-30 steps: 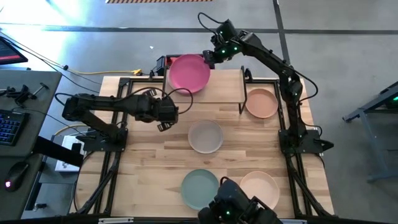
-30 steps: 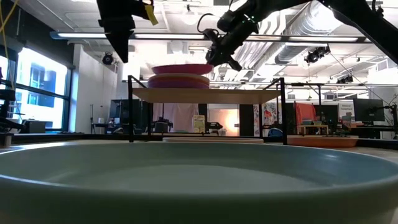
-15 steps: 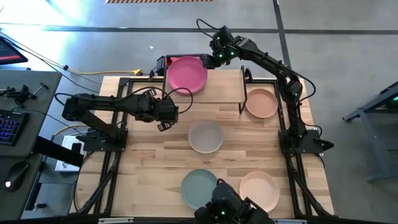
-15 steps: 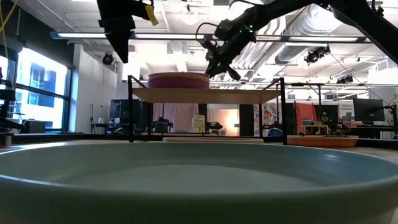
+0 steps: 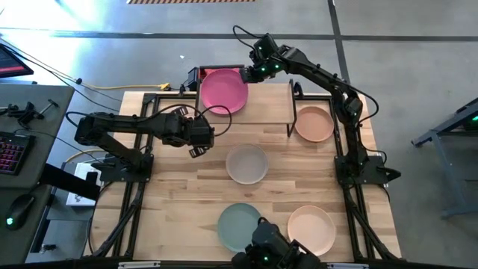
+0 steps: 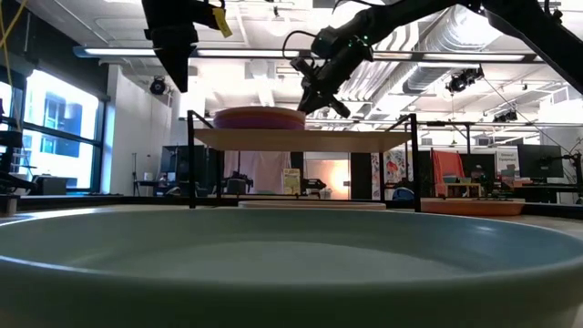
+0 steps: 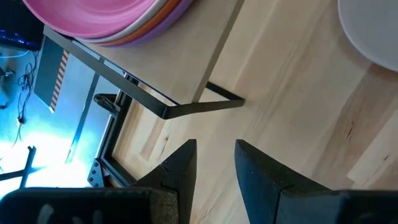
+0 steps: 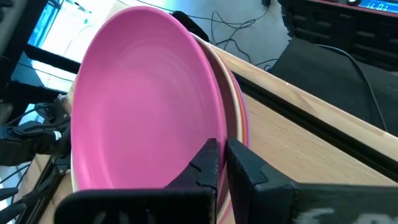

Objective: Place and stack plates onto a shelf
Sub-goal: Stack the pink plate on top of the light gray plate on the shelf

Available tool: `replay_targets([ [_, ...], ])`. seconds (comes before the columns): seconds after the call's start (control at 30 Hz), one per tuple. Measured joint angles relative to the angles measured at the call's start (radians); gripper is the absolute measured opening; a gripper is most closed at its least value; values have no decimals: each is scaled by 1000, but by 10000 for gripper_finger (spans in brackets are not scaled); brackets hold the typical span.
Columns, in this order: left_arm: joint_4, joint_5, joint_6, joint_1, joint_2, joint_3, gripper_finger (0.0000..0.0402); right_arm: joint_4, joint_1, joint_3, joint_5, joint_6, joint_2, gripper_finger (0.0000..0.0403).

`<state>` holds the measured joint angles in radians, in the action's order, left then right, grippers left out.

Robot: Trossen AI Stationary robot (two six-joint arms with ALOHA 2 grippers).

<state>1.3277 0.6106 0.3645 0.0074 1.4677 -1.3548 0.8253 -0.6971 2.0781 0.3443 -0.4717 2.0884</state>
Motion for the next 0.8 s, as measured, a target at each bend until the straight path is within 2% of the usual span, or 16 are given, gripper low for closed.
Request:
replay_targets([
  [0.1,0,0,0,0,0,0,99,1,0,0,6,1,0,12],
  [0.4,0,0,0,0,0,0,99,0,5,0,6,-25,0,90],
  [0.8,0,0,0,0,0,0,99,23,-23,2,60,-25,-20,99],
])
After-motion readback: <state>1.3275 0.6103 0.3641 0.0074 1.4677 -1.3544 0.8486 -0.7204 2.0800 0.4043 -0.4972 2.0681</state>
